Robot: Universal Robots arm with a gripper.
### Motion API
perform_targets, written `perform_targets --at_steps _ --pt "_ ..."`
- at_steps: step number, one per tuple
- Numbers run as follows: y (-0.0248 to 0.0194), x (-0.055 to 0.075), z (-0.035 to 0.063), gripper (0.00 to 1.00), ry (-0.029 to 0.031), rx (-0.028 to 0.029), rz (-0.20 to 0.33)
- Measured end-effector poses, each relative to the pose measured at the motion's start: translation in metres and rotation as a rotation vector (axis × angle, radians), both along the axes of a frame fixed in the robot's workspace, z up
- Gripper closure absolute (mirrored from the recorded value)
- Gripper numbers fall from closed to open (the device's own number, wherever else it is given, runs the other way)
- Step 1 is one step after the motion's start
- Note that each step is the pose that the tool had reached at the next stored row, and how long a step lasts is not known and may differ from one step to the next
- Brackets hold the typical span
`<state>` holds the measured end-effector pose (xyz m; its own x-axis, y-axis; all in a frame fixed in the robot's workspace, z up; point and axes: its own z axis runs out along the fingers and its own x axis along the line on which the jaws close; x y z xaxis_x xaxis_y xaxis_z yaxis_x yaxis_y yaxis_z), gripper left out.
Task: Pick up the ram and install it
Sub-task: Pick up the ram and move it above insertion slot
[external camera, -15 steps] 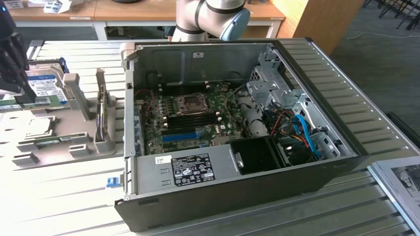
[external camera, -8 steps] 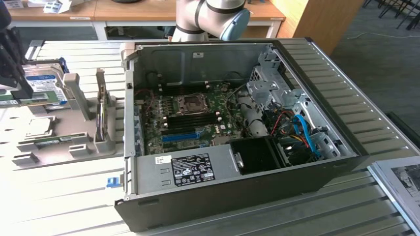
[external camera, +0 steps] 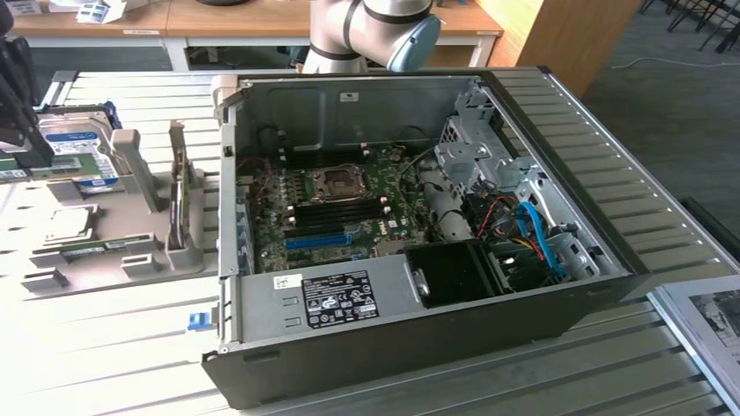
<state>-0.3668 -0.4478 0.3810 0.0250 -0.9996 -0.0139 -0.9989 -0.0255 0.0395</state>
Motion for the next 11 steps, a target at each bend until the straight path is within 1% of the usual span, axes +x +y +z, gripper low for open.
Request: perform_targets --at_steps 7,11 --pt "0.0 0.0001 0.0002 0.88 0.0001 0.0 0.0" --pt "0.0 0.0042 0.0002 0.88 0.0 -0.0001 0.0"
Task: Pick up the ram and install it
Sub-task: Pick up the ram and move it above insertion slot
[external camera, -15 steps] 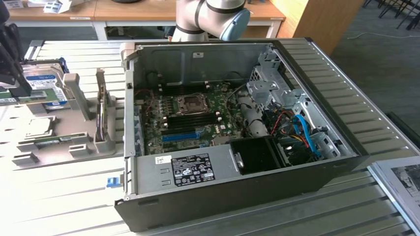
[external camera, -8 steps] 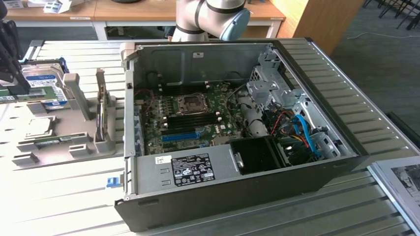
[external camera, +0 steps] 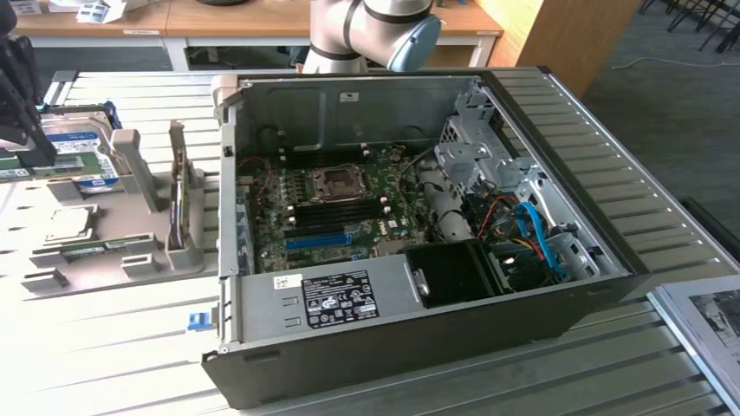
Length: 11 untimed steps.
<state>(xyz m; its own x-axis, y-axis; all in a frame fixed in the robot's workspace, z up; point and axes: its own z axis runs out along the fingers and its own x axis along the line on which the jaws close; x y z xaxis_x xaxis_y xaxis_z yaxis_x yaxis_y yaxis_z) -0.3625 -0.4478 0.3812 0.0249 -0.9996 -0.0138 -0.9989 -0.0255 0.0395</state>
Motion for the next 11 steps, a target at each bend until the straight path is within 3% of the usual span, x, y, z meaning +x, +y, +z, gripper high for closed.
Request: perform_targets --at_steps 11 --pt "0.0 0.024 0.0 0.88 0.0 0.0 0.0"
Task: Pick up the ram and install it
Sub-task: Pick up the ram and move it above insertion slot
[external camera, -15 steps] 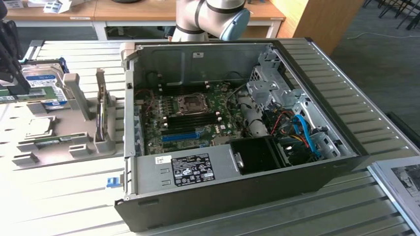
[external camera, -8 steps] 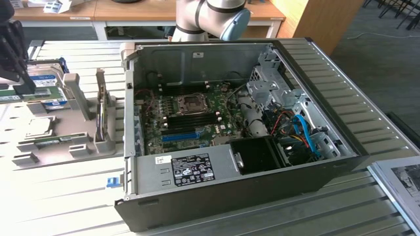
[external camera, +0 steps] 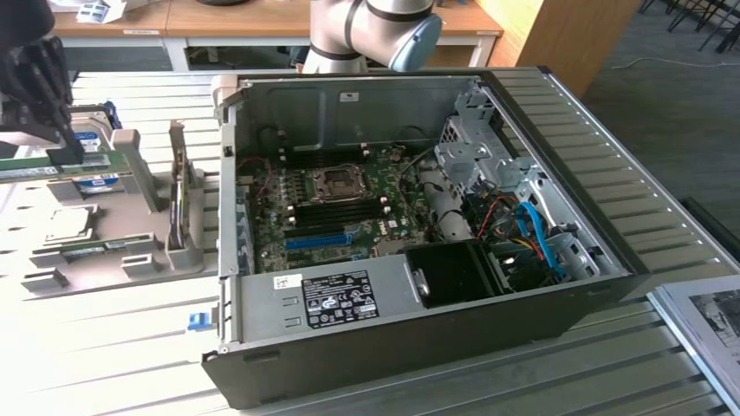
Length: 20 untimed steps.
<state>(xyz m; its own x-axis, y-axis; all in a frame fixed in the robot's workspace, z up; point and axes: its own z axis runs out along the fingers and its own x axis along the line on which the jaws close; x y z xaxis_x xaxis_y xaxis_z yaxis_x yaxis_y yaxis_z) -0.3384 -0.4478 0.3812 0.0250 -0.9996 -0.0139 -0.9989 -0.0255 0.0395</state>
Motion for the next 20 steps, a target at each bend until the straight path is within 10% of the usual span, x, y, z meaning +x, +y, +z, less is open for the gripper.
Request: perform_targets --at_steps 20 --pt "0.0 0.05 0.0 0.88 0.0 0.0 0.0"
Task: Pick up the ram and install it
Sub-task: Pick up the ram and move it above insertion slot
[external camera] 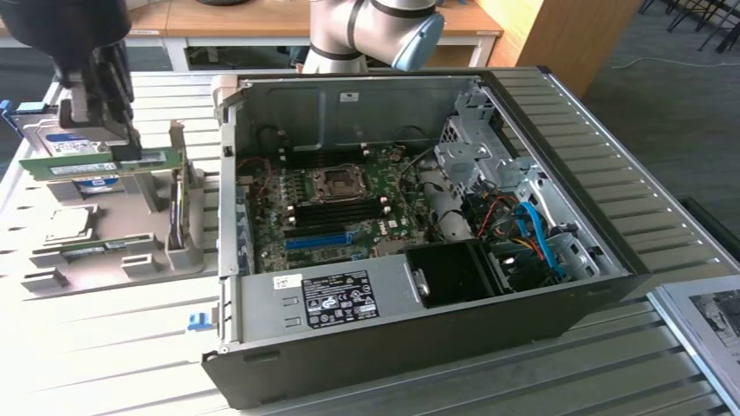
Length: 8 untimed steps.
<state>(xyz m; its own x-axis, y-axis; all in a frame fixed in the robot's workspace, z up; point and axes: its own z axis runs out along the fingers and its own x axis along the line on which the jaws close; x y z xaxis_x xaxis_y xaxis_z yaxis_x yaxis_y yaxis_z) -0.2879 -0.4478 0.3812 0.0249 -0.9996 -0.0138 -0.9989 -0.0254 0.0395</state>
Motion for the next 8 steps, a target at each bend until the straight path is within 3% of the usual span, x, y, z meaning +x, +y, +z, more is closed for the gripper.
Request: perform_targets --at_steps 8 --pt "0.0 0.019 -0.0001 0.88 -0.0001 0.0001 0.0"
